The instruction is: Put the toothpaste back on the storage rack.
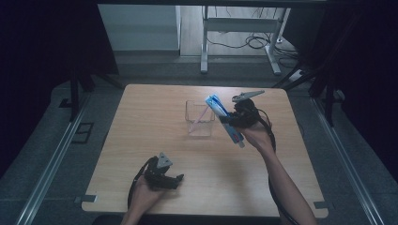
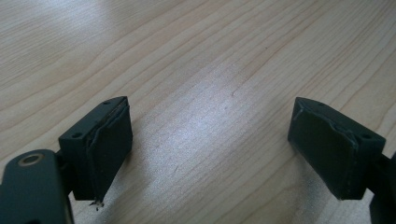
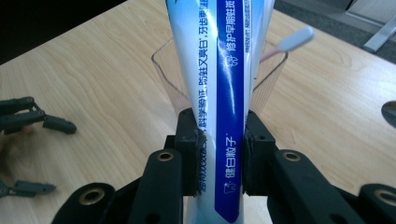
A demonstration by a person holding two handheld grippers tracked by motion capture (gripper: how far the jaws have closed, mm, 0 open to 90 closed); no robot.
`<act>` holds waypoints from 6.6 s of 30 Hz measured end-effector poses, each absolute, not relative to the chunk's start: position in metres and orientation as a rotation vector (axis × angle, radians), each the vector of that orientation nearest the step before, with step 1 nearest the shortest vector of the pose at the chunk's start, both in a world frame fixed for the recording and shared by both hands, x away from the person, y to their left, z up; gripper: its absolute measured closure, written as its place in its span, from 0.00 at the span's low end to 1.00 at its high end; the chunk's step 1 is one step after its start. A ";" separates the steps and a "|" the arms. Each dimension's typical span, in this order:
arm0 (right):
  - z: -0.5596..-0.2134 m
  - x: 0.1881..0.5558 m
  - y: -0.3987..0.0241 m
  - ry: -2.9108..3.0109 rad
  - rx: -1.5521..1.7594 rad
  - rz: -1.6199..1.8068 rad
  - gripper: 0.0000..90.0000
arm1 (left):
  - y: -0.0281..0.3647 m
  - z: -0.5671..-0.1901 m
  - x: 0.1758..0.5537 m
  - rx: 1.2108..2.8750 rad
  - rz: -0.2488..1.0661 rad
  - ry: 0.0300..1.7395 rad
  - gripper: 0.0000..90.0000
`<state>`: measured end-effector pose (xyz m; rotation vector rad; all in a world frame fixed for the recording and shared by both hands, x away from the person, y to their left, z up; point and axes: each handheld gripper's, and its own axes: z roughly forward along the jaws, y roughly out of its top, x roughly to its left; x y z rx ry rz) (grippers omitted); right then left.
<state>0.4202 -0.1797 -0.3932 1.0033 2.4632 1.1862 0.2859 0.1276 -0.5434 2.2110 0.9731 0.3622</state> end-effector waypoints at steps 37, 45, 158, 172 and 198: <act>-0.378 0.465 -0.133 2.404 0.929 1.268 0.81 | 0.128 -0.543 0.286 2.218 0.360 0.967 0.15; -0.375 0.471 -0.123 2.381 0.927 1.270 0.81 | 0.128 -0.543 0.286 2.217 0.360 0.967 0.15; -0.456 0.492 -0.084 2.467 0.790 1.178 0.68 | 0.127 -0.543 0.286 2.214 0.357 0.975 0.15; -0.449 0.486 -0.085 2.416 0.790 1.225 0.56 | 0.127 -0.543 0.286 2.215 0.356 0.974 0.15; -0.434 0.472 -0.093 2.422 0.807 1.247 0.15 | 0.127 -0.544 0.286 2.213 0.356 0.975 0.15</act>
